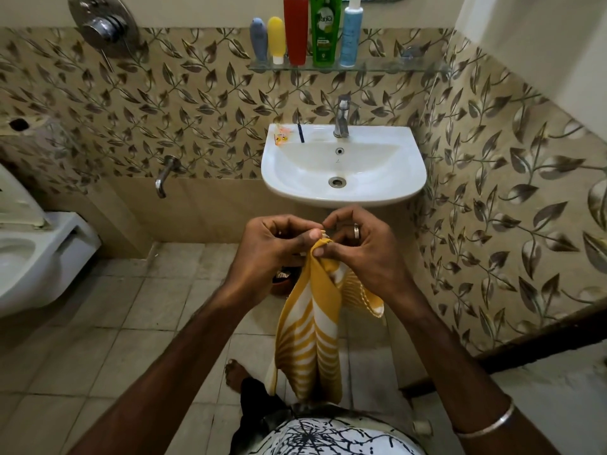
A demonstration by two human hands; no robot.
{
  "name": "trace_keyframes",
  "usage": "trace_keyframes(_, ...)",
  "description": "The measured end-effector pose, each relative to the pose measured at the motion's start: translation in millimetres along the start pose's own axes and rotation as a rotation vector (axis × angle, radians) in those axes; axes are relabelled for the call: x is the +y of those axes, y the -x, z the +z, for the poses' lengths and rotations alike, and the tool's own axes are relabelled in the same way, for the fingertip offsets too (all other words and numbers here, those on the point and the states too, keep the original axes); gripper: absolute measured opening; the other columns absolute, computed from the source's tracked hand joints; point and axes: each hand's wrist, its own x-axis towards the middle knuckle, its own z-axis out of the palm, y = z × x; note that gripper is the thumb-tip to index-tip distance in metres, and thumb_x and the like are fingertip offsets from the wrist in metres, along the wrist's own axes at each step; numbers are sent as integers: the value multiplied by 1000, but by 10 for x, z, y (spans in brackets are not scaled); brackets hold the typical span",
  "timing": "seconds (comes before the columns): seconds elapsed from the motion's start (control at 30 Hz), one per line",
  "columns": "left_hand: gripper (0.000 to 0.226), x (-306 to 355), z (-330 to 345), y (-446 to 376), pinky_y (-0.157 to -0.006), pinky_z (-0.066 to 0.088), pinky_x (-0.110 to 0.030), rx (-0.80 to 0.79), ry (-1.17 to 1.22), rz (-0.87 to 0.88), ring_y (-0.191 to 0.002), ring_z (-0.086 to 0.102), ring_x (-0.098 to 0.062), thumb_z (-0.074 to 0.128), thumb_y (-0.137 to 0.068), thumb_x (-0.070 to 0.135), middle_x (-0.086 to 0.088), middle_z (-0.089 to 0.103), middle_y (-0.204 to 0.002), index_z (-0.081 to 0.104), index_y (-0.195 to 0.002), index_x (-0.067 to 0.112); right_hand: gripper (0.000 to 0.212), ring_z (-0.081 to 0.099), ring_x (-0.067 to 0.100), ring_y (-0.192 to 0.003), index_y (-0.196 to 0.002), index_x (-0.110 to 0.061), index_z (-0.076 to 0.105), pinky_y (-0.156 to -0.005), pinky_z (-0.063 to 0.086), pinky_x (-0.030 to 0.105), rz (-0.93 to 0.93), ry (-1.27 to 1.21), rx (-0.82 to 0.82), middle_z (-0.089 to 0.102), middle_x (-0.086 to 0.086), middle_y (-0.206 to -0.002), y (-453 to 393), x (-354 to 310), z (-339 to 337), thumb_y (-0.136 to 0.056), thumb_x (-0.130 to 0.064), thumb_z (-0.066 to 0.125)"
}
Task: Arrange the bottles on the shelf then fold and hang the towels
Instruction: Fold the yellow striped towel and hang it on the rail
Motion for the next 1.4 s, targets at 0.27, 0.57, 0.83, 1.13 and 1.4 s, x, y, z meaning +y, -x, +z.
trace_keyframes(0.27, 29, 59, -17, 18, -67, 58, -27, -53, -91, -5, -84, 75, -26, 79, -72, 14, -14, 77, -91, 74, -100, 5, 34, 74, 12, -78, -109, -19, 70, -68, 64, 39, -6, 72, -26, 75, 0, -90, 6, 37, 22, -78, -19, 85)
trace_keyframes(0.57, 21, 62, -77, 1, -74, 60, -33, 35, -176, 109, -87, 74, -24, 74, -78, 19, -10, 77, -90, 75, -96, 7, 42, 75, 19, -98, -111, -23, 76, -88, 59, 53, 150, 8, -212, 78, -1, -104, -18, 257, -73, -72, -35, 87)
trace_keyframes(0.83, 24, 269, -166, -22, -76, 61, -32, 109, -173, 221, -89, 73, -23, 73, -74, 27, -6, 76, -92, 75, -94, 14, 25, 71, 5, -91, -94, -35, 78, -86, 59, 48, 274, 199, -166, 77, -14, -91, 12, 601, -27, -72, -28, 88)
trace_keyframes(1.13, 19, 371, -319, -56, -72, 60, -25, 230, -186, 293, -91, 73, -17, 71, -78, 23, -1, 75, -95, 73, -96, 16, 19, 71, 4, -87, -92, -25, 79, -76, 59, 34, 397, 283, -88, 77, -9, -88, 28, 868, -184, -74, -25, 87)
trace_keyframes(1.4, 12, 393, -512, -72, -75, 60, -26, 302, -188, 299, -93, 73, -16, 67, -88, 12, 4, 74, -94, 72, -96, 20, 14, 66, 0, -64, -93, -14, 79, -57, 49, 21, 485, 247, -71, 75, -5, -76, 121, 1026, -418, -80, -12, 82)
